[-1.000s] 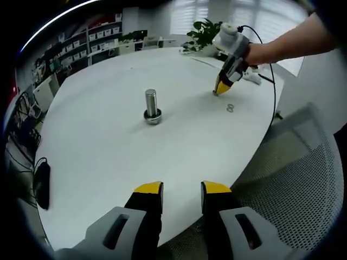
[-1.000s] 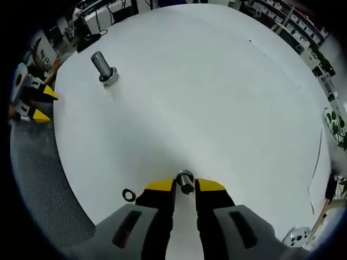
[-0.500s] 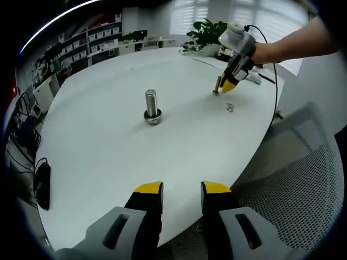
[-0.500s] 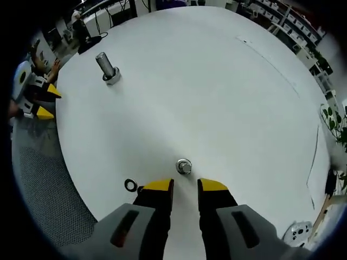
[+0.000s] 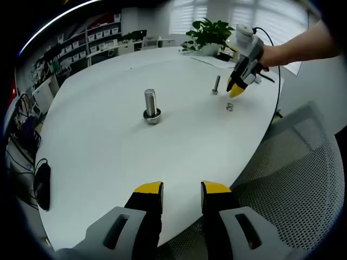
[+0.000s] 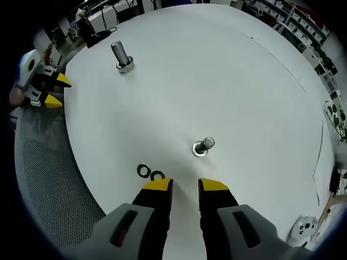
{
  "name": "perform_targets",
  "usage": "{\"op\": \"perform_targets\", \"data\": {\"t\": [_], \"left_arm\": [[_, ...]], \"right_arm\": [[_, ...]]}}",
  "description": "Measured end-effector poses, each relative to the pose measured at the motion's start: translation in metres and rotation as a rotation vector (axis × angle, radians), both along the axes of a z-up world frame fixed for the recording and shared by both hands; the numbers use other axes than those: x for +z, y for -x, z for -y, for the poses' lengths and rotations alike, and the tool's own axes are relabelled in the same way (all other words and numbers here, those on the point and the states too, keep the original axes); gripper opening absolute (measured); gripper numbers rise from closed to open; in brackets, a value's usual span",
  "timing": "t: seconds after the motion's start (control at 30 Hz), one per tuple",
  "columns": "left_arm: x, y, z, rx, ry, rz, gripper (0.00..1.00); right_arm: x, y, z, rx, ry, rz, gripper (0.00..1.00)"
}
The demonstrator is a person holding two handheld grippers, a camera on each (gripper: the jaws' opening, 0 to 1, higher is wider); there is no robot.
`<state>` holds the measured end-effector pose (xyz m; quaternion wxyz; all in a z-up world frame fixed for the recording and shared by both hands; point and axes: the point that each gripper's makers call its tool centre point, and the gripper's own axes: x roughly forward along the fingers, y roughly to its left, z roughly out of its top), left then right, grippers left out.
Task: Place the washer onto the threaded stud by aligning its center hole with the stud, sliding it down to the base, and recovering from edge contact or off-axis alignment until the washer reaches the visible bottom stop.
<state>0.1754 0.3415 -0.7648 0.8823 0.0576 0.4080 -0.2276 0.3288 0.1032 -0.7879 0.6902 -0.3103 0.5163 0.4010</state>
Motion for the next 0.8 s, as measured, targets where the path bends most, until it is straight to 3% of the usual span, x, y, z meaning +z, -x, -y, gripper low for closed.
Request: {"op": "perform_targets", "data": {"t": [0.27,0.8], "left_arm": [[0.000,0.000,0.000,0.001,-0.002,-0.001,0.26],[0.000,0.001,0.001,-0.003,-0.004,-0.003,0.26]], "right_arm": [[-0.007,0.014,-0.003,0.088,0.028,-0.012,0.22],[-0.010,0.026,-0.014,0.135,0.017,-0.046,0.23]]}}
